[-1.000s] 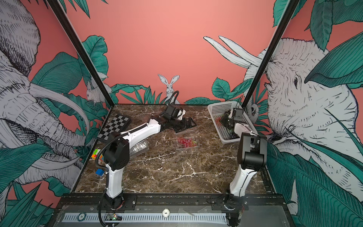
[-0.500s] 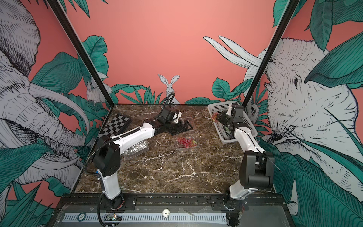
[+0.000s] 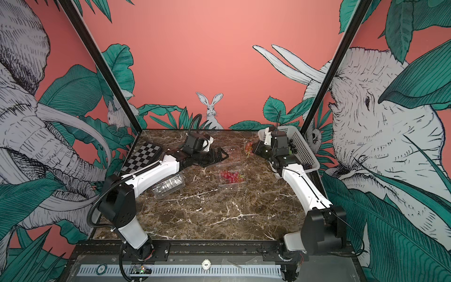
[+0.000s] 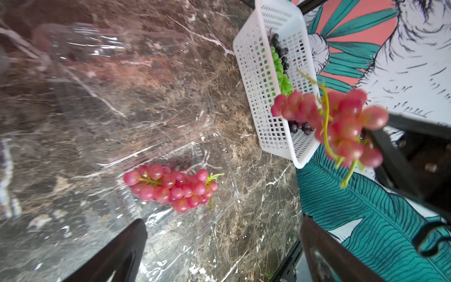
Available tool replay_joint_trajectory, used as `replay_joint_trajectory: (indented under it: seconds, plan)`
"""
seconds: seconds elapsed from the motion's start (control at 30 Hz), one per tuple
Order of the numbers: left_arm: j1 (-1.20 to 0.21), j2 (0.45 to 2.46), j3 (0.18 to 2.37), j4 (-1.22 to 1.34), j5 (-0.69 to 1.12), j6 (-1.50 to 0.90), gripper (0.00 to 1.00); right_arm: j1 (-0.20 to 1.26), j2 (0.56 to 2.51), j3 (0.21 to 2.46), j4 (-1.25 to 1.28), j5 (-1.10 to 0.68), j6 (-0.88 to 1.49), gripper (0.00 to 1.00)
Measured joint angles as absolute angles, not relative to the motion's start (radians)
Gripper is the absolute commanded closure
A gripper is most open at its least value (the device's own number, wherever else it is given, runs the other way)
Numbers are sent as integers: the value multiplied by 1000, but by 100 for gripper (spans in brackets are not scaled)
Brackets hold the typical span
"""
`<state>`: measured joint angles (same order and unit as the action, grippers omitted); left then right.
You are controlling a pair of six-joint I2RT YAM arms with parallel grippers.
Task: Pack grapes into containers
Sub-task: Place the grape into the packing box.
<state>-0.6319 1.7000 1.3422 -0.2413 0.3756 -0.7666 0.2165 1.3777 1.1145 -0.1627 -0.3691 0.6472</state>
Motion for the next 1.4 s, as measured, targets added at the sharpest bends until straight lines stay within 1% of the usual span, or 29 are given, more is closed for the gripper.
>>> replay_joint_trajectory:
  seconds: [0.23, 0.43, 0.87, 1.4]
  plan:
    - [-613, 1666, 1251, -211, 376, -768, 0, 334, 1359, 986, -162, -324, 681, 94]
    - [-605, 1654, 1201, -199, 376, -775, 1, 375, 1375, 921, -155, -286, 708, 94]
    - [-595, 1632, 1171, -173, 377, -781, 0, 412, 1545, 938, -87, -231, 730, 93]
    - [-570, 1632, 1154, -173, 381, -781, 0, 485, 1631, 995, -72, -182, 741, 84]
